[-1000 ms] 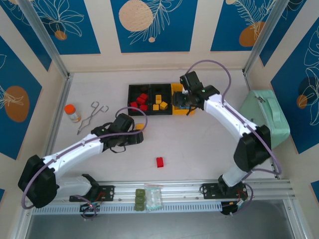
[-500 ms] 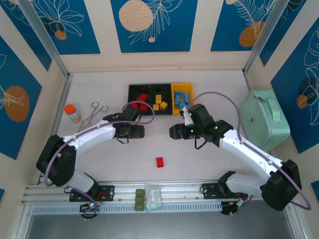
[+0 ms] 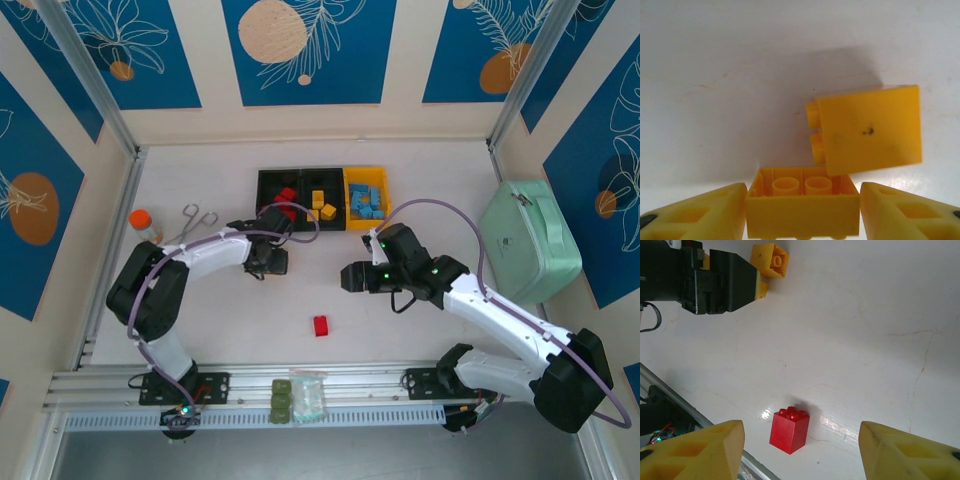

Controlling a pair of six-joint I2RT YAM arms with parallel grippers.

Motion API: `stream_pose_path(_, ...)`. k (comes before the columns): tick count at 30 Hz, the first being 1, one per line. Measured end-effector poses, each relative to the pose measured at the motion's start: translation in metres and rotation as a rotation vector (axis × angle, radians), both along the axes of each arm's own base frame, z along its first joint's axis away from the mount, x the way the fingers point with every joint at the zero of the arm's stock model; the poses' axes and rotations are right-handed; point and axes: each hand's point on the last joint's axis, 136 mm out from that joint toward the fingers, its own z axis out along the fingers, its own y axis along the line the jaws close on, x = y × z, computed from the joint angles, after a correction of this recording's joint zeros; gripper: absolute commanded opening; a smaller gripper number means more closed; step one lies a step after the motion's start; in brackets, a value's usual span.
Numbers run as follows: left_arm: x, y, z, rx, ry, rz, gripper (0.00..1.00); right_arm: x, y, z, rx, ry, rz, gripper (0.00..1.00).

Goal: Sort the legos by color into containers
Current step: Pick up the lego from the center of the table.

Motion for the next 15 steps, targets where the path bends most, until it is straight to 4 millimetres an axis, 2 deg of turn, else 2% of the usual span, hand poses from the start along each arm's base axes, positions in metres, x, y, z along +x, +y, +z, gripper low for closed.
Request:
stream_pose_path(5,0.000,0.000,0.001,0.002,-0.001,-0.010,0.38,0.002,0.002,-0.001,0.001,-0.001,0.000,0.62)
stream_pose_path(9,-0.004,0.002,0.005,0.002,0.008,-0.011,0.37,0.002,0.002,-0.005,-0.008,0.010,0.001,0.61)
stream_pose_path(15,-0.008,-0.003,0.038,-0.069,-0.033,-0.023,0.37,0.005,0.007,-0.007,-0.004,0.005,0.007,0.61)
